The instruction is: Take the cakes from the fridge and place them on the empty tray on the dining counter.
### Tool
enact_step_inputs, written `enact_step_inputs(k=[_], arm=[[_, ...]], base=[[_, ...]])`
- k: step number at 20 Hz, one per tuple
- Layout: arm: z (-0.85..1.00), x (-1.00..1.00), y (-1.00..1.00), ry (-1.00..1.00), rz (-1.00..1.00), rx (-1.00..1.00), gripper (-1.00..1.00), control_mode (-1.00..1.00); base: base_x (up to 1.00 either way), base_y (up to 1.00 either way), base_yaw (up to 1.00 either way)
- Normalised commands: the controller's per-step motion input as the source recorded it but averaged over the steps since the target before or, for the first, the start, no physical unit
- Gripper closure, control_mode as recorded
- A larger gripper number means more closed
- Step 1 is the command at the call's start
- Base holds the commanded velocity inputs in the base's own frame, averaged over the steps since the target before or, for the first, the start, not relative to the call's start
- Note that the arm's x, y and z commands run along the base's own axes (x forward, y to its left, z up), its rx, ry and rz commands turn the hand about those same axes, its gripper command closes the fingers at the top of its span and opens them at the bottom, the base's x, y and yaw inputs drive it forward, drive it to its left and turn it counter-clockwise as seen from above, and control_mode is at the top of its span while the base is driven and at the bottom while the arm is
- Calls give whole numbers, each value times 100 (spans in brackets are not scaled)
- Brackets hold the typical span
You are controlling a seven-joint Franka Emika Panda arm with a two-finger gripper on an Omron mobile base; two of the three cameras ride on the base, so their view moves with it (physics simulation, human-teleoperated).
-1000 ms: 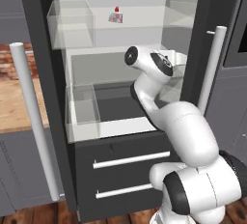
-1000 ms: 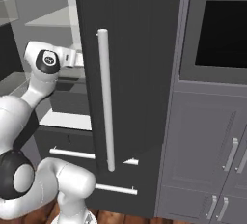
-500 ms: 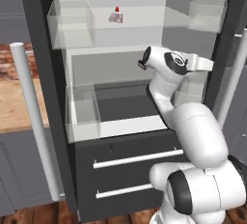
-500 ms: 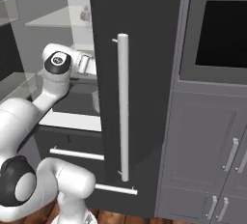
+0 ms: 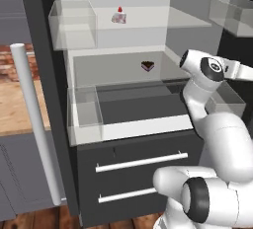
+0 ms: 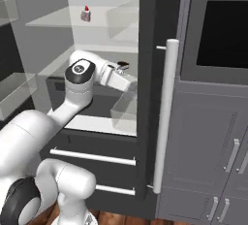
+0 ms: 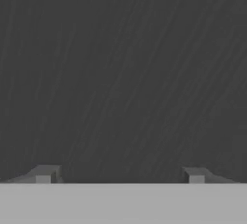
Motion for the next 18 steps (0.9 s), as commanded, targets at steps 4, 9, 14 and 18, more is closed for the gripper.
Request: enact_step_inputs(k=[4, 9, 14, 18], arm=[[0, -23, -100, -3, -8, 0, -100, -100], [0, -4, -88, -6, 0, 1, -100, -100], [34, -59, -2, -15, 10, 11, -100, -100], [50, -71, 98, -5, 32, 12, -100, -100]], base=[[0, 0, 0], [0, 0, 0], [0, 0, 0], [0, 0, 0]])
